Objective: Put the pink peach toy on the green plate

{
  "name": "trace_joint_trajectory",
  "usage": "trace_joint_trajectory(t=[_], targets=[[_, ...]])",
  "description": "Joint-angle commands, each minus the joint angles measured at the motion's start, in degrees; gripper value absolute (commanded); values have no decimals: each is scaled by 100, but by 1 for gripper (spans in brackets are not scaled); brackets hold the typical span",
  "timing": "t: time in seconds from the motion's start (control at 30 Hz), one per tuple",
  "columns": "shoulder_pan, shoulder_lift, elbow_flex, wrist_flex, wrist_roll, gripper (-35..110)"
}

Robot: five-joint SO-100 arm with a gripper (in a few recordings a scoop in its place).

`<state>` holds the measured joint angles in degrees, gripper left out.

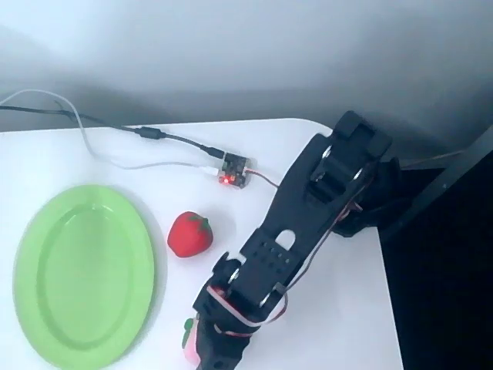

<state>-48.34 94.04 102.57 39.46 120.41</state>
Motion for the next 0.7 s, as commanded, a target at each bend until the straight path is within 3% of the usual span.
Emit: trace_joint_trajectory(t=[0.0, 0.2, 0.43, 0.67], targets=[[0, -290, -281, 62, 176, 48], [-53, -668, -378, 554, 633, 1], [132, -413, -360, 1037, 387, 0], [1925, 1213, -800, 1775, -1854, 0]])
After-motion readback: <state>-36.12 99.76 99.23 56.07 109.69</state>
